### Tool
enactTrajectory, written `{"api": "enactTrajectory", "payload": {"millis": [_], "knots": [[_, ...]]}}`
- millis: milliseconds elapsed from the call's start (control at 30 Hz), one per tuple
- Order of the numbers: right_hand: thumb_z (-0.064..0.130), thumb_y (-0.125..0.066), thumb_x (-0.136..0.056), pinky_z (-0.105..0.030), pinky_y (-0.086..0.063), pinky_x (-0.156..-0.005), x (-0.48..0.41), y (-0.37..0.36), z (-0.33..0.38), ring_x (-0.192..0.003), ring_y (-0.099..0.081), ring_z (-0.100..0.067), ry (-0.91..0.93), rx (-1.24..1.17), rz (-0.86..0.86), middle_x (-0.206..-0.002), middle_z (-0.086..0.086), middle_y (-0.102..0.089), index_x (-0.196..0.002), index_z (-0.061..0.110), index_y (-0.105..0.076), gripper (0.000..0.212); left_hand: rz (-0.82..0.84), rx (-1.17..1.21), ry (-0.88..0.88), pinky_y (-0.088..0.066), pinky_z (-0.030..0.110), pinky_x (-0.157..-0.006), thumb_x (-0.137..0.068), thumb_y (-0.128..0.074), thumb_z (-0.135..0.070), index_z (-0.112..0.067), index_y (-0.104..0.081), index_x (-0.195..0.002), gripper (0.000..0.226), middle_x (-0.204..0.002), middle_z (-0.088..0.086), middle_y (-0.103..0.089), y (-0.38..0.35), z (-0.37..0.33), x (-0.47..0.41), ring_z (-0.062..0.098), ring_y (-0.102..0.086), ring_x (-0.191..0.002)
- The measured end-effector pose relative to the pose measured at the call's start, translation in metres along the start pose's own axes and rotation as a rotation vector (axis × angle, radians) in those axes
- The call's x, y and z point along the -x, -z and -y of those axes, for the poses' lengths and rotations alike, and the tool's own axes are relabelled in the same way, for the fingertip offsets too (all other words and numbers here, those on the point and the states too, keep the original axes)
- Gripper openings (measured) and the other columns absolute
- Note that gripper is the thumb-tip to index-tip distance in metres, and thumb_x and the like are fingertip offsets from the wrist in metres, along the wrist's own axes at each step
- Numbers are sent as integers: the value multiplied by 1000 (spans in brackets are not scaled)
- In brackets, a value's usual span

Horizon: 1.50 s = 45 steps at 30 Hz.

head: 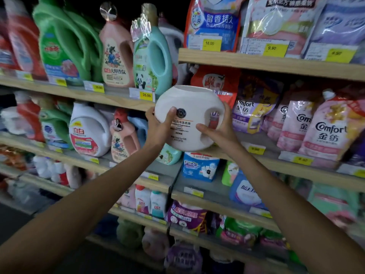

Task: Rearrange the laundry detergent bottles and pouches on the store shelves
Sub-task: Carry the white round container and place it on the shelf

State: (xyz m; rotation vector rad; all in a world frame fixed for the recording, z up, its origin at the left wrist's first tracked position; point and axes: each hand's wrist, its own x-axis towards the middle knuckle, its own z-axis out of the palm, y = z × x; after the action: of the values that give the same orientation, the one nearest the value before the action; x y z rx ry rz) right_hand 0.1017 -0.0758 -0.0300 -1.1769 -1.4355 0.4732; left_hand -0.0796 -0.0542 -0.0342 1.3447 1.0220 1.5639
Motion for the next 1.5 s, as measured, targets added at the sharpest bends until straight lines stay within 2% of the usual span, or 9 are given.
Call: {"api": "enactTrajectory", "payload": {"millis": [200,400,467,533,633,700,867,1000,1500], "knots": [[30,-83,-66,-30,-34,-104,61,-68,25,-132,-34,-16,-51,-35,115,-148,-3,-29,-146,27,-13,106,-97,-51,14,-43,44,-106,-71,-63,-54,-9,-33,-133,83,-133,9,-49,92,-3,52,22,-50,-123],[31,-82,-69,-25,-30,-100,104,-157,32,-128,-30,-10,-59,-36,240,-150,-1,-22,-147,29,-10,106,-232,-99,24,-45,32,-96,-86,-65,-36,-11,-35,-128,58,-125,5,-52,187,14,91,16,-52,-112],[26,-83,-67,-10,-34,-95,110,-190,35,-127,-33,-9,-49,-101,312,-146,0,-25,-146,31,-11,106,-316,-142,11,-43,29,-93,-88,-63,-34,-9,-37,-129,54,-122,2,-51,217,20,100,14,-52,-111],[27,-83,-63,2,-34,-88,113,-223,36,-126,-35,-7,-23,-151,372,-143,6,-27,-142,34,-16,104,-382,-182,12,-40,25,-91,-90,-60,-36,-9,-35,-132,56,-123,1,-49,246,28,105,13,-50,-113],[36,-83,-60,-6,-34,-98,114,-275,37,-126,-35,1,-24,-167,455,-143,14,-28,-143,29,-17,106,-437,-204,48,-38,27,-94,-89,-57,-45,-16,-29,-136,61,-129,3,-48,293,45,103,14,-48,-116],[33,-82,-63,5,-34,-85,111,-311,36,-110,-43,8,-24,-190,496,-136,20,-29,-144,25,-17,104,-461,-205,74,-38,30,-99,-88,-53,-50,-17,-26,-138,66,-131,2,-47,323,56,95,14,-47,-117],[48,-75,-58,-29,-37,-107,91,-410,33,-131,-36,-11,-60,-251,565,-149,-3,-28,-145,23,-14,109,-575,-243,81,-36,15,-87,-92,-52,-45,-10,-22,-143,68,-120,-8,-46,396,75,57,9,-46,-111],[43,-75,-62,-41,-35,-112,62,-488,32,-137,-32,-15,-83,-284,600,-152,-3,-27,-146,23,-14,106,-614,-288,89,-34,28,-102,-90,-51,-51,-13,-20,-145,74,-136,2,-42,451,90,14,16,-44,-125],[37,-76,-66,-42,-31,-115,-32,-720,32,-134,-38,-19,-94,-366,678,-147,-8,-35,-145,22,-19,99,-747,-326,117,-37,37,-107,-78,-51,-57,-17,-28,-140,77,-135,2,-43,624,127,-138,16,-45,-124]]}}
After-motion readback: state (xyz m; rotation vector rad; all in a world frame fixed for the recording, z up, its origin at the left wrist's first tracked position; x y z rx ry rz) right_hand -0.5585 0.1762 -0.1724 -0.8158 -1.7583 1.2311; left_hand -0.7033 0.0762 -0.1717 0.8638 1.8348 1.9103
